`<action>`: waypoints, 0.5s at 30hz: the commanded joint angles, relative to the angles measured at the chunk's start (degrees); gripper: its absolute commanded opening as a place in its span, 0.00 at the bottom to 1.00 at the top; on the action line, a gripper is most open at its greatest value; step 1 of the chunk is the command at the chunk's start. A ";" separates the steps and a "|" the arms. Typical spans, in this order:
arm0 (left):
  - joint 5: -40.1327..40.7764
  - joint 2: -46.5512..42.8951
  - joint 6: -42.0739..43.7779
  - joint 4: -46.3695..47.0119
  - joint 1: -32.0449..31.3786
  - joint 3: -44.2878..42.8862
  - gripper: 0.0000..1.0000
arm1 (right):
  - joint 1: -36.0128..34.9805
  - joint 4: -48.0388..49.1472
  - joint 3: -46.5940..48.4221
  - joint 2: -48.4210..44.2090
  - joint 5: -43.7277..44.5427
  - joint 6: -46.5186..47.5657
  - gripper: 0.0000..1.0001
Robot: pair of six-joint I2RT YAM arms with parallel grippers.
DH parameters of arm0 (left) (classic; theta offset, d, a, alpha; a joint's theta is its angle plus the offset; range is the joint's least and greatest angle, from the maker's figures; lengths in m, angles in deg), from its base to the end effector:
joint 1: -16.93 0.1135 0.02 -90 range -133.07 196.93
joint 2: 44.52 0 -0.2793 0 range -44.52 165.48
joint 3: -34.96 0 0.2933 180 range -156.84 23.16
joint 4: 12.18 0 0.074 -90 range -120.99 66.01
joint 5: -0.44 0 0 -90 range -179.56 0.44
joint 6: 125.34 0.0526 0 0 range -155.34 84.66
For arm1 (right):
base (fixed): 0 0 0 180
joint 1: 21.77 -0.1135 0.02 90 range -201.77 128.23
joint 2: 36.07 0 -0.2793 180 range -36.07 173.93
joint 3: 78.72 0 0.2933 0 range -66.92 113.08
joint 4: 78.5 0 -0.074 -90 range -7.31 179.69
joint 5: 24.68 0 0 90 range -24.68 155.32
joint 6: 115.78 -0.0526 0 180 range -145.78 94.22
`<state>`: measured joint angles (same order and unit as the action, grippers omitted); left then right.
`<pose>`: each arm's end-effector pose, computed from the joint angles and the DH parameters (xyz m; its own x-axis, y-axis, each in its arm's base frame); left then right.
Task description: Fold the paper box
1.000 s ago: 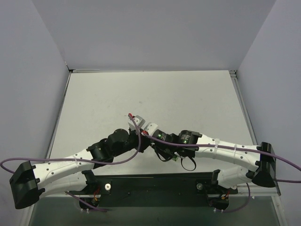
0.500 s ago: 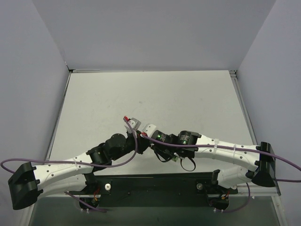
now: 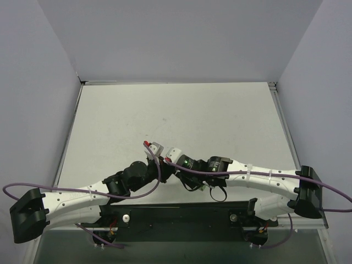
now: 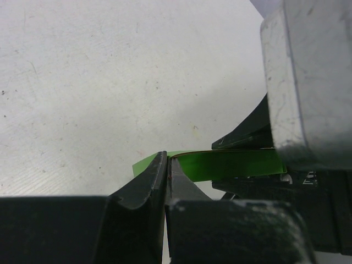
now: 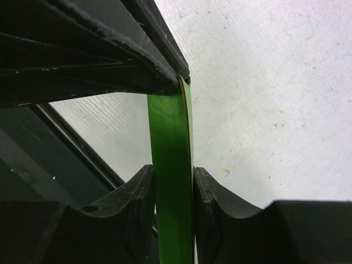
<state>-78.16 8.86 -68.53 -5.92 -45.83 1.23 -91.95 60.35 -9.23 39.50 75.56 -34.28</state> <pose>0.1245 -0.2191 0.2100 -0.5176 -0.1669 -0.8392 0.5977 0.6313 -0.4942 0.1198 0.3049 0.2606 -0.3770 -0.6169 -0.6909 -0.8383 0.5444 -0.0287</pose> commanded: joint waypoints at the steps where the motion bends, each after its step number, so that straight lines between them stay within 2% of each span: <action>1: 1.52 1.10 1.98 -0.75 -1.31 2.59 0.01 | 1.00 10.96 -5.30 -1.04 5.58 0.84 0.16; 5: 2.57 2.33 3.13 1.09 -1.40 4.52 0.00 | 1.00 19.47 -9.17 -0.60 6.46 1.46 0.16; 15: 5.04 4.35 5.85 4.52 -1.31 7.17 0.00 | 1.00 23.80 -10.84 3.44 1.19 1.64 0.16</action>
<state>-73.33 11.88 -64.36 -1.27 -46.42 7.00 -91.88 78.80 -20.09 42.13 74.86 -32.64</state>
